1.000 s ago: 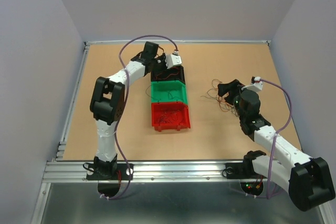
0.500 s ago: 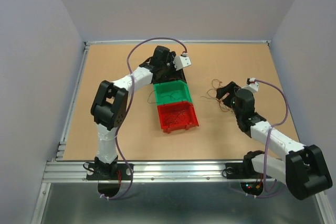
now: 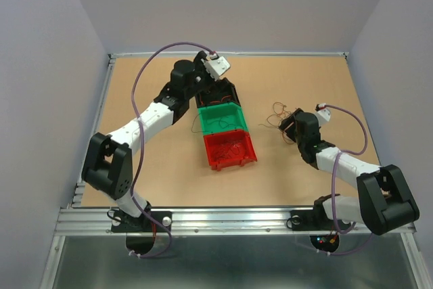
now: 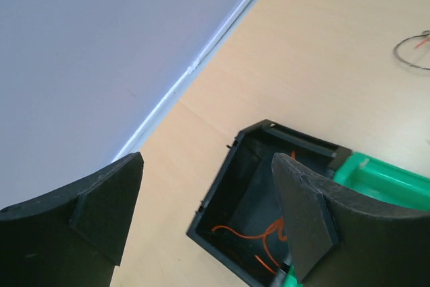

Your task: Untangle the cables

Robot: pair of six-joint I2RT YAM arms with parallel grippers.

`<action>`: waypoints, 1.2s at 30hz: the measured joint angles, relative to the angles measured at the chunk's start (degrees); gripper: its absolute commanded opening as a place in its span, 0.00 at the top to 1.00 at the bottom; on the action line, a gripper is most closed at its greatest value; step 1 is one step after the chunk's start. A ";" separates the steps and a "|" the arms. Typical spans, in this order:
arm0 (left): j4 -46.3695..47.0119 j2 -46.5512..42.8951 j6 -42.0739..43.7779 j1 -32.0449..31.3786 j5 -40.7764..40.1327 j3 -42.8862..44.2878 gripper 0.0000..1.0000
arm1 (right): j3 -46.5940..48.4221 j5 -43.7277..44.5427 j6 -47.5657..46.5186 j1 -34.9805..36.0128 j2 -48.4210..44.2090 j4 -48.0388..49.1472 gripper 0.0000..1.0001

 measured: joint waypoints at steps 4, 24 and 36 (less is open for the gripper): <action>9.20 -8.28 -5.99 0.00 1.95 -11.17 0.12 | 0.79 1.77 0.42 0.00 1.70 -0.17 0.36; 34.91 -19.26 -22.82 -0.57 13.16 -32.15 0.01 | 5.81 -12.61 -9.66 0.24 8.79 5.62 0.99; 34.82 -16.94 -22.82 -1.84 19.19 -32.15 0.01 | -0.94 -21.68 -14.19 2.56 -17.20 15.06 0.99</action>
